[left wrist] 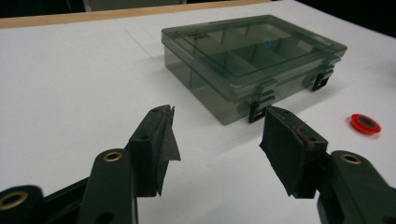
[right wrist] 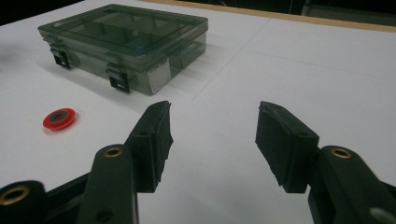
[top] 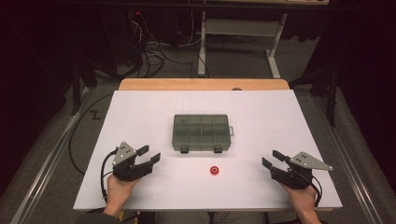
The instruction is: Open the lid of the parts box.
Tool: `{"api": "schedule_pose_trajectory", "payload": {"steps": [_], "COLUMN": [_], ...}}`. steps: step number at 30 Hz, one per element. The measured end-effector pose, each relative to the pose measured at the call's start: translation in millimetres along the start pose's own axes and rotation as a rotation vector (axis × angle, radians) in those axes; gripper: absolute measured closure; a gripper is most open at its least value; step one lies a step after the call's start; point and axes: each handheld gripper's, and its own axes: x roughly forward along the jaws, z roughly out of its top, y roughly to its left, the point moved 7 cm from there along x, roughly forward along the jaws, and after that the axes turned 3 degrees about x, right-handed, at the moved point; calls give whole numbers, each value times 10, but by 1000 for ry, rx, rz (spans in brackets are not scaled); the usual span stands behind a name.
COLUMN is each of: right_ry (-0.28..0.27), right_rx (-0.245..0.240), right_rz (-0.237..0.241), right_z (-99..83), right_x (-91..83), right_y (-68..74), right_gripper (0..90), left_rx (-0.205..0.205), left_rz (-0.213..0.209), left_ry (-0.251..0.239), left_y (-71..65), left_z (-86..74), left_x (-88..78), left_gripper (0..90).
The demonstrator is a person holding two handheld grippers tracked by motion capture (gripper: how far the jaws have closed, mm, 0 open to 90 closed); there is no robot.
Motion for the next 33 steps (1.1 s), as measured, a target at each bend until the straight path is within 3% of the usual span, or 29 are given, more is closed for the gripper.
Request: {"api": "schedule_pose_trajectory", "payload": {"steps": [33], "right_ry": [32], "right_rx": [-1], "right_rz": [29], "right_z": [63], "right_x": [150], "right_y": [75], "right_gripper": [508], "left_rx": [25], "left_rz": [9], "left_ry": [27], "left_y": [-21], "left_z": [73], "left_x": [105], "left_gripper": [437]}}
